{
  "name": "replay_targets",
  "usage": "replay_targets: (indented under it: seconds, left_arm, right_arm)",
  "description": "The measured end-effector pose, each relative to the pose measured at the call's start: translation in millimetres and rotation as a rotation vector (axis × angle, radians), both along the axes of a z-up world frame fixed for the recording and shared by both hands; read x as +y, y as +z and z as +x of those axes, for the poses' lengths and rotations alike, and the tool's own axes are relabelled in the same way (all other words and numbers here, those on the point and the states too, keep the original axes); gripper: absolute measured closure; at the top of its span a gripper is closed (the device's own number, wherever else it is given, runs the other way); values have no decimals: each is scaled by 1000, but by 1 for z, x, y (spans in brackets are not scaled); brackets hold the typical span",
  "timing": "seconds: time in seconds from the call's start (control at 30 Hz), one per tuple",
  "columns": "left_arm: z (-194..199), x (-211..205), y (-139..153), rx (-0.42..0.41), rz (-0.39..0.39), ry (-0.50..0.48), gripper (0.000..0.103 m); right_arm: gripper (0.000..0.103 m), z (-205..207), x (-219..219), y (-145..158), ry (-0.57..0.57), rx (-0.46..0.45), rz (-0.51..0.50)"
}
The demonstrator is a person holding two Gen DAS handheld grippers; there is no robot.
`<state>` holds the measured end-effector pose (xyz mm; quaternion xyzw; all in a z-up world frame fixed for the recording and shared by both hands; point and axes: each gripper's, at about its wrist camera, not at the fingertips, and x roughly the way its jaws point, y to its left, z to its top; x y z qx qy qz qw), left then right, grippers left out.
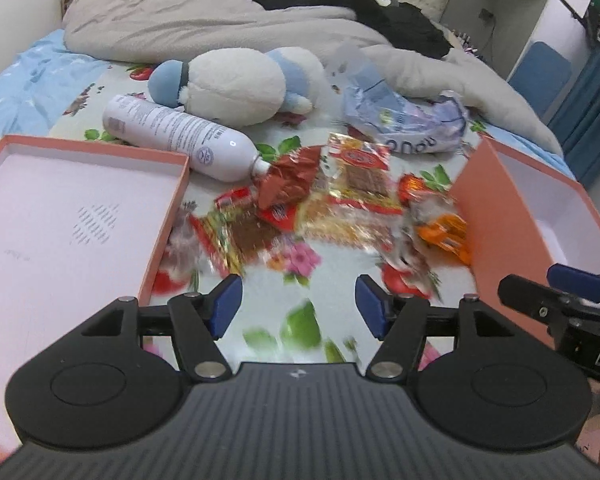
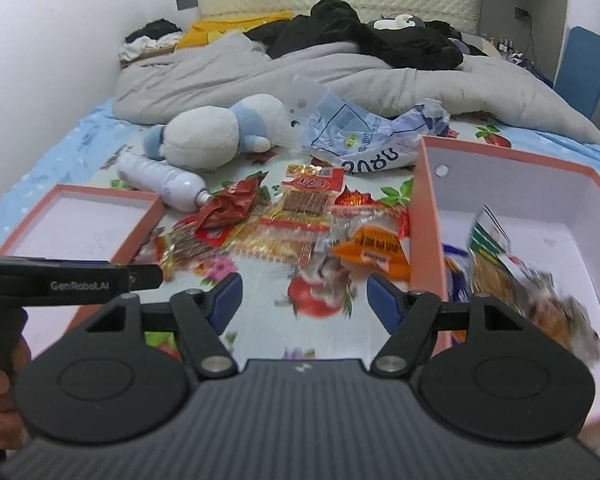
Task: Organize snacks
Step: 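Move both grippers back over the snack packets on the sheet, then grasp red wrapper packet with left gripper while right grasps clear-and-orange packet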
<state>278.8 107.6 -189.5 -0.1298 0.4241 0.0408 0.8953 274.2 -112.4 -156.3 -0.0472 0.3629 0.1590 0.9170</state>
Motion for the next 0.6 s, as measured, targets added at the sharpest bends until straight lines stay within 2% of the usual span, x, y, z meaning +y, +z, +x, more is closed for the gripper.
replay_targets:
  seconds: [0.1,0.33,0.6]
  left_arm:
    - [32,13,-16,14,15,0,35]
    - [90,36,-44,25,32,-12,35]
    - [132,40,-56,32,68,-48,37]
  right_arm:
    - [33,30,12,-11,-35,-14,-41]
    - [33,92,26,-40,-84,27,-133]
    - [33,126,42,-62,-82,46,-234]
